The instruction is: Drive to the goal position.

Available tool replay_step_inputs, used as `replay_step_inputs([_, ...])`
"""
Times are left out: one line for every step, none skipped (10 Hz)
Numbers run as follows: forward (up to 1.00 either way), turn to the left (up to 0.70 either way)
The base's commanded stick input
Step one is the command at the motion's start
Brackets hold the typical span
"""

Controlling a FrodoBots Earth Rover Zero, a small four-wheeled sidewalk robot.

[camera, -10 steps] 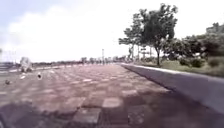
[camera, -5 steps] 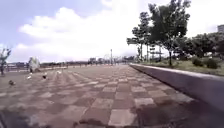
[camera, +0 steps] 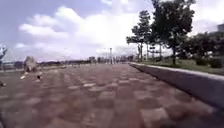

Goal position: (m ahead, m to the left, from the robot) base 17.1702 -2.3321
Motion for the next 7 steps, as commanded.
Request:
replay_step_inputs([0.85,0.0])
replay_step_inputs([0.85,0.0])
replay_step_inputs([0.85,0.0])
replay_step_inputs([0.85,0.0])
replay_step_inputs([0.85,0.0])
replay_step_inputs([0.85,0.0])
replay_step_inputs([0.85,0.0])
